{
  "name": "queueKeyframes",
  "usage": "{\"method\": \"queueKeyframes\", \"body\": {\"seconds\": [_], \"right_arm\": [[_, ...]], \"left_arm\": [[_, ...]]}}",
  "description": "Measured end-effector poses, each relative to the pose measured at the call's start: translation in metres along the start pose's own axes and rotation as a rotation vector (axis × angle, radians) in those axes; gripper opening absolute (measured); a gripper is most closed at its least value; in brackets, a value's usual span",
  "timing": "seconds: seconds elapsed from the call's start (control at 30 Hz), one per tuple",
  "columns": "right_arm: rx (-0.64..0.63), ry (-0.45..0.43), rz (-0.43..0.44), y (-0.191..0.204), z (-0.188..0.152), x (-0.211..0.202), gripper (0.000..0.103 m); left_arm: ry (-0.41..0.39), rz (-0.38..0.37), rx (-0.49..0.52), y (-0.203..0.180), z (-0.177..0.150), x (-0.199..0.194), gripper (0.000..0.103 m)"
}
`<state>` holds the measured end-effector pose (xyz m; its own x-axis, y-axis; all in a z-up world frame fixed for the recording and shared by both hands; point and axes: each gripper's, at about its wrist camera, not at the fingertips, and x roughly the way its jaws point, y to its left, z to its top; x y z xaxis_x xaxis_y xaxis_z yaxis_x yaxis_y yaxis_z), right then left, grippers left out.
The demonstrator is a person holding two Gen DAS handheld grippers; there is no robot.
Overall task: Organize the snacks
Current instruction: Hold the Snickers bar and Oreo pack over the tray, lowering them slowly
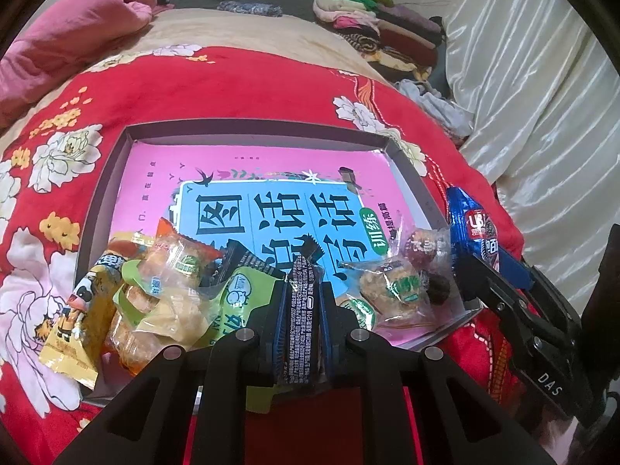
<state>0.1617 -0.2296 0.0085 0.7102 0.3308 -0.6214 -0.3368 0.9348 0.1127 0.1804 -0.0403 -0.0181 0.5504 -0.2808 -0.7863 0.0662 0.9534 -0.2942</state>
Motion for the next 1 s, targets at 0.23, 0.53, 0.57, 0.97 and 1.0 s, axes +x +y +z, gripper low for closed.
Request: {"method": "queueKeyframes", "body": {"seconds": [0.23,0.53,0.57,0.97,1.0], "right_arm": [[-0.005,0.028,0.007,0.000,-0.004,0.003,0.057],[-0.054,0.052,0.052,0.014,-0.008,0.005,0.057],[-0.059,0.055,0.056,0.016,-0.008,0.006,0.057],[-0.138,0.089,0.097,0.036,-0.015,0.014,0.057],[-0.139,0.090,0.100,0.037,-0.015,0.014,0.057]], "left_arm": [[0.003,-0.001,0.006,-0.002,0.000,0.001,0.016],[0.006,-0.005,0.006,-0.004,-0.001,0.002,0.016],[0.007,-0.005,0.007,-0.004,-0.001,0.002,0.016],[0.013,-0.007,0.006,-0.003,-0.001,0.001,0.016],[0.012,-0.007,0.007,-0.003,-0.001,0.000,0.016]]}}
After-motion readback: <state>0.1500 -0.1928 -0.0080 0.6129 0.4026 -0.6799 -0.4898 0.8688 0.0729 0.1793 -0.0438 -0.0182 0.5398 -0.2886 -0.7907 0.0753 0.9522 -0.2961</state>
